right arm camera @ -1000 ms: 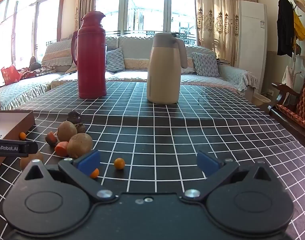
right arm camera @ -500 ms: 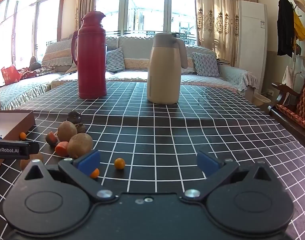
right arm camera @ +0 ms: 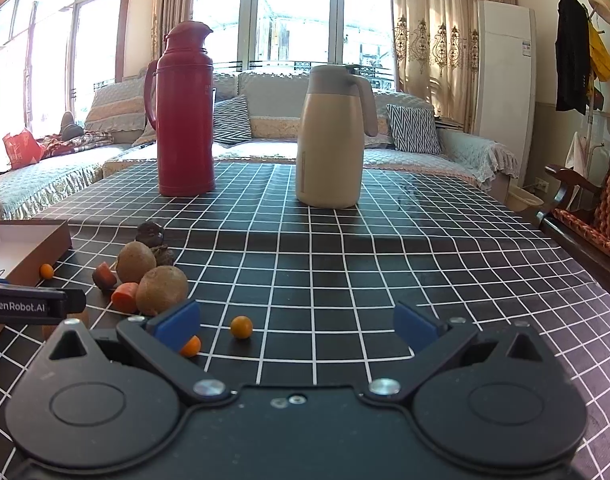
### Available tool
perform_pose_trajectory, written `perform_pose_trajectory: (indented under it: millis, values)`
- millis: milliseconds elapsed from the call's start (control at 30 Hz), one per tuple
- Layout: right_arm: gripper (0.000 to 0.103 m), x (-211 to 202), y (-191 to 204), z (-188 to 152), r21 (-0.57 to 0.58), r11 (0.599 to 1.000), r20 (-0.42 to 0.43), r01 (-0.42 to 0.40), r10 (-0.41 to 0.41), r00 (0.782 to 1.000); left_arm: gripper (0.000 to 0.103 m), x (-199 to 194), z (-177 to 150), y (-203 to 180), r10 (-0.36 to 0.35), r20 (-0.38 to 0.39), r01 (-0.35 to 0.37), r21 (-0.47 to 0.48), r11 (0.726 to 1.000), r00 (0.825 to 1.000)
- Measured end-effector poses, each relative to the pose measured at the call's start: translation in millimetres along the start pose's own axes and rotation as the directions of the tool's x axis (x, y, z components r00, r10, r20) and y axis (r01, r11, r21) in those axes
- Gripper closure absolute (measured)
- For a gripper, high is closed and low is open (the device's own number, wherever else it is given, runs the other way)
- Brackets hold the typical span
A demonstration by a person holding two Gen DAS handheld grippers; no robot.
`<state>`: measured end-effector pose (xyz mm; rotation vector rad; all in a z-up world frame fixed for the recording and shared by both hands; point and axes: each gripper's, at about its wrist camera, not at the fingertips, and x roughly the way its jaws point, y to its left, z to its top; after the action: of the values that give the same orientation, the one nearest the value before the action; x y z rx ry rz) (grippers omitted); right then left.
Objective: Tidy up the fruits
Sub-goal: 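Reach the left gripper to the brown kiwi and close on it, then carry the kiwi with the left gripper over the white tray and release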
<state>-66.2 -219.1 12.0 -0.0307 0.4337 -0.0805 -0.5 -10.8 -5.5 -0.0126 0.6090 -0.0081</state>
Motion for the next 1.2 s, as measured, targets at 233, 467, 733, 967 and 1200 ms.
perform_pose_trajectory:
  millis: [233,467,733,967,1200]
  values:
    - [0.0,2,1,-1,-0.004,1.0,-0.001,0.002,-0.002,1.0,0.0,4,-8,-9,0.055,0.029,-0.056,0.055,0.997,0.998]
    - [0.0,2,3,0,-0.008,1.0,0.002,-0.003,0.003,1.0,0.003,2,-12,-14,0.058,0.072,-0.062,0.063,0.996,0.996]
    - [0.0,2,1,0,-0.007,1.0,0.001,0.0,0.0,1.0,0.038,13,-12,-5,0.073,0.018,-0.073,0.021,0.997,0.997]
    - [0.0,2,2,-1,-0.012,1.0,-0.002,-0.001,0.001,1.0,0.054,23,-13,0,0.043,-0.012,-0.043,0.001,0.999,0.999]
    - [0.0,3,3,-1,-0.018,1.0,-0.003,-0.003,0.003,1.0,0.056,23,-12,-4,0.047,-0.011,-0.047,0.015,0.999,0.999]
